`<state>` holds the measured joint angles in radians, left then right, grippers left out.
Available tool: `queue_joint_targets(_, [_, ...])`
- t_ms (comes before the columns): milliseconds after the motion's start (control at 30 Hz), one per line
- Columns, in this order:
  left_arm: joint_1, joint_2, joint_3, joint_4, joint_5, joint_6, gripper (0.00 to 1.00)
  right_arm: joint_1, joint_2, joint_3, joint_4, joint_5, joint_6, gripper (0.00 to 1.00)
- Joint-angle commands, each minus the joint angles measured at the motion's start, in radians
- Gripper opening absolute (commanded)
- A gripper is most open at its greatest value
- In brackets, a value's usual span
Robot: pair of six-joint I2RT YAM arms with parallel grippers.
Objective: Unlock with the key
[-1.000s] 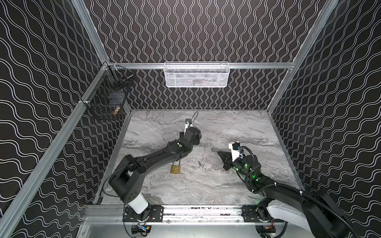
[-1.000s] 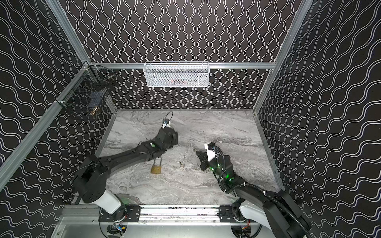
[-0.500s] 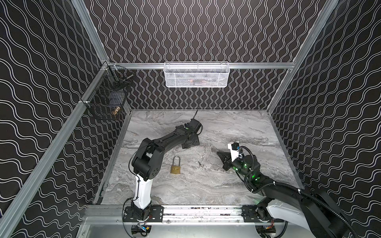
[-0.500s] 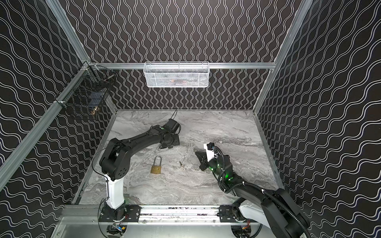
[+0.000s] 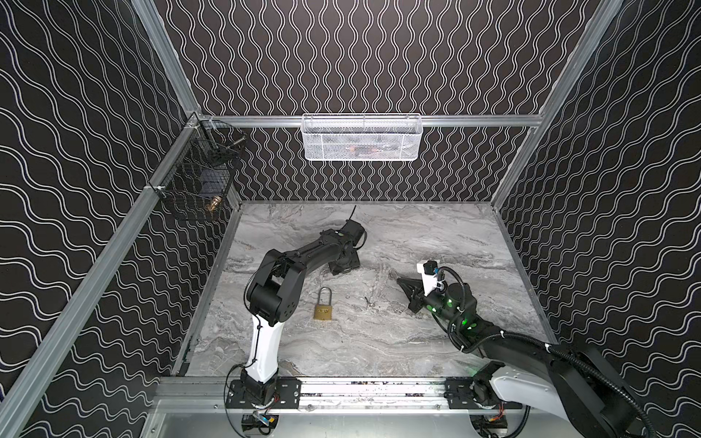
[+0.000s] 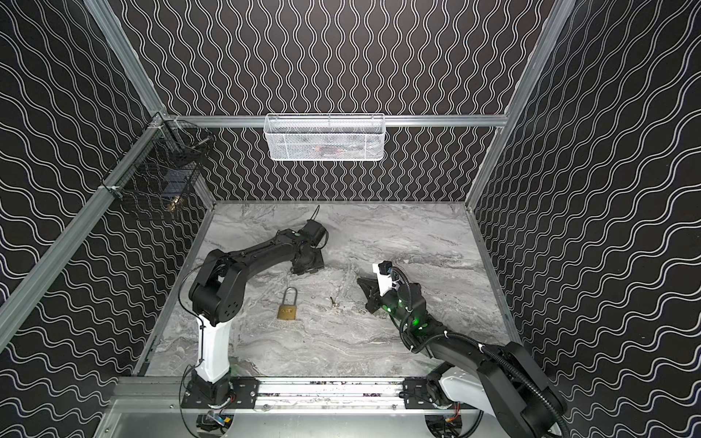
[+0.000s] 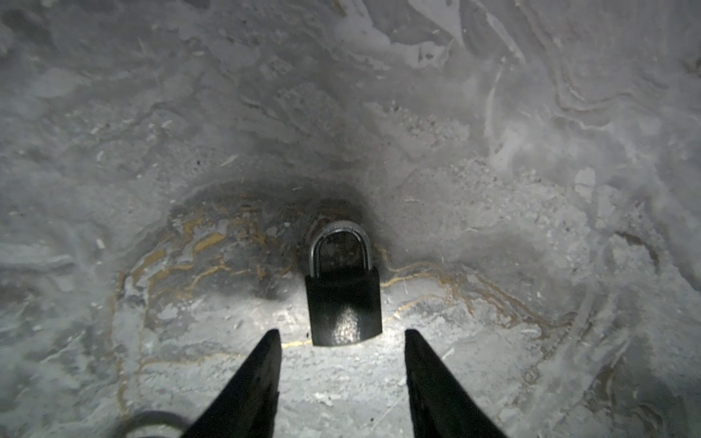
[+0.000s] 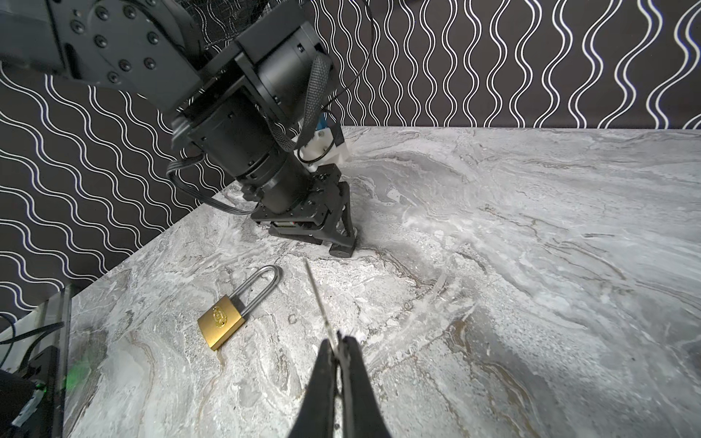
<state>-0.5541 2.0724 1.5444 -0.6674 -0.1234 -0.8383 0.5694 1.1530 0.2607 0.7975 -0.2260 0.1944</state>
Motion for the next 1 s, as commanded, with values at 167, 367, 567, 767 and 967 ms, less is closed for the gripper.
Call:
queue_joint_targets(167, [0.007, 0.043, 0.046, -0.016, -0.025, -0.02, 0.51, 0.001, 0.002, 0.008, 0.033, -0.016, -0.012, 0.0])
queue_joint_targets(367, [0.007, 0.063, 0.063, -0.047, -0.03, -0.029, 0.5, 0.001, 0.0, 0.011, 0.034, -0.022, -0.014, 0.0])
queue_joint_targets(567, [0.008, 0.085, 0.083, -0.066, -0.034, -0.034, 0.46, 0.001, -0.005, 0.012, 0.031, -0.027, -0.015, 0.0])
queue_joint_targets(767, [0.008, 0.106, 0.1, -0.078, -0.037, -0.039, 0.44, 0.001, -0.017, 0.009, 0.027, -0.026, -0.018, 0.0])
queue_joint_targets(967, [0.008, 0.109, 0.089, -0.085, -0.038, -0.042, 0.43, 0.002, -0.021, 0.008, 0.025, -0.031, -0.016, 0.0])
